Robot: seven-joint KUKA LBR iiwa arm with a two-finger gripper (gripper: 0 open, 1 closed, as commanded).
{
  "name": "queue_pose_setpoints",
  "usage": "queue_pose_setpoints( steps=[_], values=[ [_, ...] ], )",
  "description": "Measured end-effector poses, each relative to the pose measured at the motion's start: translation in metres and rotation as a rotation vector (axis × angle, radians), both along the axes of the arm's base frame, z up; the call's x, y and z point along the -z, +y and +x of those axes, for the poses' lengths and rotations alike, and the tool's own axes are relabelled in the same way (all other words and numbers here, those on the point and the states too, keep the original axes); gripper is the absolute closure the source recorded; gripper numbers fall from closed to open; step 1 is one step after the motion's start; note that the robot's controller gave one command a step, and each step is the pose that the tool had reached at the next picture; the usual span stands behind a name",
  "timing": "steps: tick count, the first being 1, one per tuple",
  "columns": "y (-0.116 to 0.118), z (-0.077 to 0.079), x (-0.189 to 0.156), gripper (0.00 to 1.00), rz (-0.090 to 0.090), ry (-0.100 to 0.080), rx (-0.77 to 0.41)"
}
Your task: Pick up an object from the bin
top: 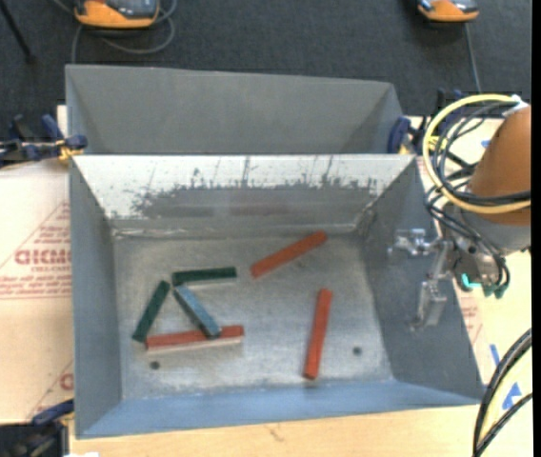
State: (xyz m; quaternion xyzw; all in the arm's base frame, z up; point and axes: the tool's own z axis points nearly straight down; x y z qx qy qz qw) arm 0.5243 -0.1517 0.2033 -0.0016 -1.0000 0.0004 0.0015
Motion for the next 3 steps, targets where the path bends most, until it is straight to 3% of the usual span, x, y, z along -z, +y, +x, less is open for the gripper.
queue_pose_setpoints(
  steps=[1, 2, 3],
  values=[
    [0.039, 0.037, 0.136, 0.0, 0.001, -0.004, 0.015],
    [0.04, 0.022, 0.132, 0.0, -0.002, -0.007, -0.316],
    [0.003, 0.015, 0.131, 0.0, 0.003, -0.011, -0.507]
  ],
)
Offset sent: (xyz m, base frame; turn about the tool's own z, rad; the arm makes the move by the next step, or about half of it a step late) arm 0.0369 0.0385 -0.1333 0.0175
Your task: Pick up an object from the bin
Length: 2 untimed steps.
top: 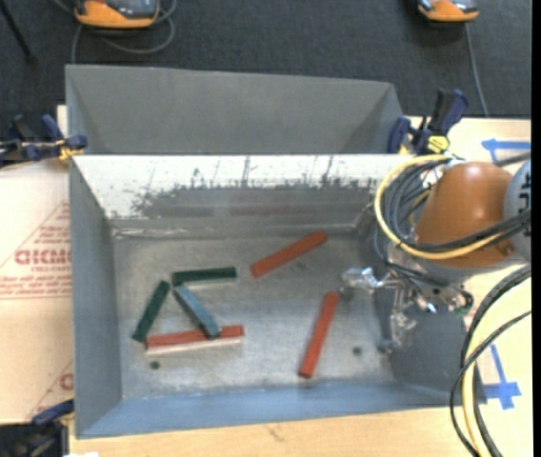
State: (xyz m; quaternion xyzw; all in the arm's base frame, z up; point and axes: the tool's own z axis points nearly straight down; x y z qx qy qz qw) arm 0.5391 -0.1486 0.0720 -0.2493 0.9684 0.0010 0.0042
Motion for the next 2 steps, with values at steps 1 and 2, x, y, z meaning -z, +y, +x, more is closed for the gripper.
queue_pose_setpoints(
  steps=[1, 2],
  values=[
    [0.0491, -0.0072, 0.0003, 0.0, -0.004, 0.001, -0.024],
    [0.0465, -0.0073, 0.0004, 0.0, -0.006, 0.0, -0.022]
  ],
)
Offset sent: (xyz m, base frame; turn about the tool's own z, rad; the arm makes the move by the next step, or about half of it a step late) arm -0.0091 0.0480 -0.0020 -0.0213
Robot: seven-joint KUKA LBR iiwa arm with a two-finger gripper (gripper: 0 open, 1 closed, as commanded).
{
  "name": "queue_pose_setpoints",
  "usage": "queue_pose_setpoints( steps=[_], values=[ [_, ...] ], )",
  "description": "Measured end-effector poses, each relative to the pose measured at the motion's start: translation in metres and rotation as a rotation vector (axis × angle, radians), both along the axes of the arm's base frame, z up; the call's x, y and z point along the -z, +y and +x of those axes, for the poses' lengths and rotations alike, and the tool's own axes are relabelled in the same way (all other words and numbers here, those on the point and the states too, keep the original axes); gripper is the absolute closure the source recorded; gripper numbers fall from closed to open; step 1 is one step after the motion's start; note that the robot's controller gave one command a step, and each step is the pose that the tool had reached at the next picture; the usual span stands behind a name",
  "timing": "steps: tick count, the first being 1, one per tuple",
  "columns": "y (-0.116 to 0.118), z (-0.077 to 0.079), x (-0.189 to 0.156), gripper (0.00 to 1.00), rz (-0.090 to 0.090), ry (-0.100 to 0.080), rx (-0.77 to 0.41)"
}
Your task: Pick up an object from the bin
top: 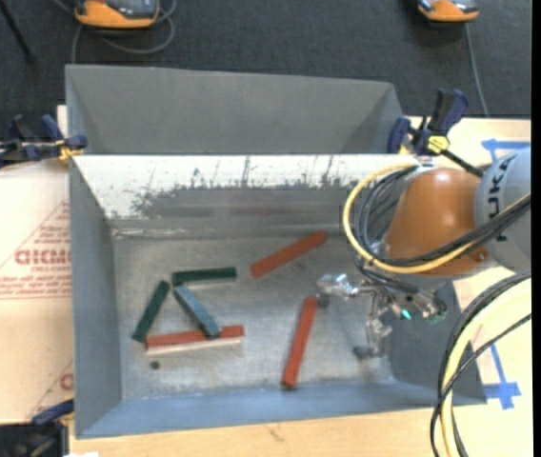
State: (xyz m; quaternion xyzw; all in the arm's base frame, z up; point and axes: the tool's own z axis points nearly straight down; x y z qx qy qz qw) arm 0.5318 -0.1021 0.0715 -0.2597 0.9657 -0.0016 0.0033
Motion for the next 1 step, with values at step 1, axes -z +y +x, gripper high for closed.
queue_pose_setpoints(
  steps=[1],
  values=[
    [0.0386, 0.0051, -0.0993, 0.0, 0.002, -0.003, 0.054]
  ],
)
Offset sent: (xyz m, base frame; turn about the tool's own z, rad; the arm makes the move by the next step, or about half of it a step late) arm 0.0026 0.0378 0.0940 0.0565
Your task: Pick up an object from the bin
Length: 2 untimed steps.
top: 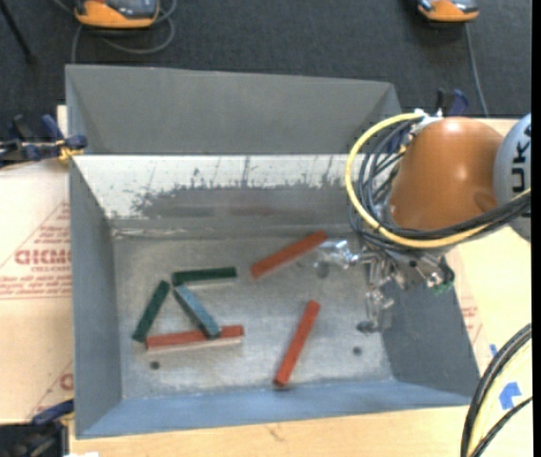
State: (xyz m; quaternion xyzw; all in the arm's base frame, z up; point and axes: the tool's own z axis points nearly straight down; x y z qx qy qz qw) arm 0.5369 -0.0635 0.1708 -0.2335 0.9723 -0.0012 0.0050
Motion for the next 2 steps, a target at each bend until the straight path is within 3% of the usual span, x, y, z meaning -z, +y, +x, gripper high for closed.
queue_pose_setpoints(
  steps=[1, 2],
  values=[
    [0.0389, -0.0306, 0.1049, 0.0, 0.003, 0.016, 0.025],
    [0.0366, -0.0274, 0.1, 1.0, 0.001, 0.006, 0.023]
  ],
)
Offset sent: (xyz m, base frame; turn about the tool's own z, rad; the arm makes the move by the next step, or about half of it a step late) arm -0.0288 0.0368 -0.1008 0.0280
